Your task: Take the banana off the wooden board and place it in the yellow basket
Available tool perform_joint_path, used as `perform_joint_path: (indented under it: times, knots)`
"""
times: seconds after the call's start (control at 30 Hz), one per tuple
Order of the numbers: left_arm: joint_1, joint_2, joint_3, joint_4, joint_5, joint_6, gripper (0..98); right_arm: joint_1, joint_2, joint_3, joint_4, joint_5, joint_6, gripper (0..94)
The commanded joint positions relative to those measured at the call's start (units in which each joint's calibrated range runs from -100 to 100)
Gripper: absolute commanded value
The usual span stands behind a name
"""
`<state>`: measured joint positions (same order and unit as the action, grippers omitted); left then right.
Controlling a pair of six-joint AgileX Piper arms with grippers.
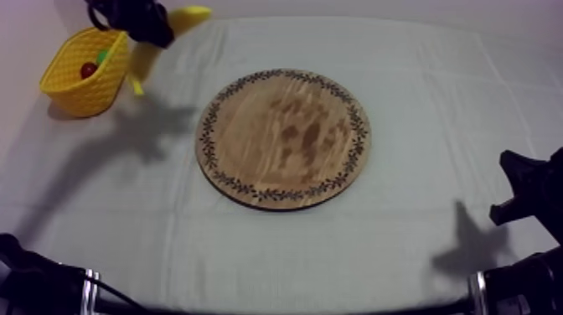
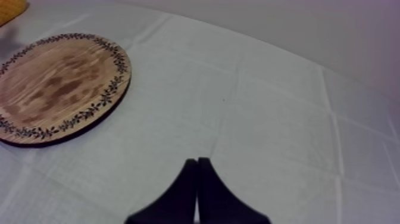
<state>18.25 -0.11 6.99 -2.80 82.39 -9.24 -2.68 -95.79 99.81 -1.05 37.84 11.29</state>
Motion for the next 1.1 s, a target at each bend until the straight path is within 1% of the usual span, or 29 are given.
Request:
perform_joint_path:
  times: [0.0, 0.17, 0.37, 0.63, 0.83, 0.9, 1.0, 1.07]
  knots:
    - [-4.3, -0.8, -0.3, 0.07, 0.1, -0.6, 9.6, 0.0, 0.0, 0.0, 0.0, 0.0, 0.0, 0.2]
    - [-10.2, 0.7, -2.4, 0.28, 1.7, -2.6, 9.3, 0.0, 0.0, 0.0, 0.0, 0.0, 0.0, 0.2]
    - [-15.4, 4.9, -5.4, 0.45, 2.5, -4.9, 9.2, 0.0, 0.0, 0.0, 0.0, 0.0, 0.0, 0.2]
    - [-21.5, 14.3, -13.0, 1.45, 3.2, -7.8, 9.5, 0.0, 0.0, 0.0, 0.0, 0.0, 0.0, 0.2]
    - [-24.1, 20.1, -19.4, 2.02, 3.7, -9.2, 11.7, 0.0, 0.0, 0.0, 0.0, 0.0, 0.0, 0.2]
    - [-24.6, 21.8, -21.5, 2.07, 4.6, -9.7, 17.7, 0.0, 0.0, 0.0, 0.0, 0.0, 0.0, 0.2]
    - [-25.5, 23.7, -24.3, 2.43, 6.7, -10.8, 36.6, 0.0, 0.0, 0.0, 0.0, 0.0, 0.0, 0.2]
    - [-25.9, 24.3, -25.3, 2.5, 7.7, -10.7, 50.8, 0.0, 0.0, 0.0, 0.0, 0.0, 0.0, 0.2]
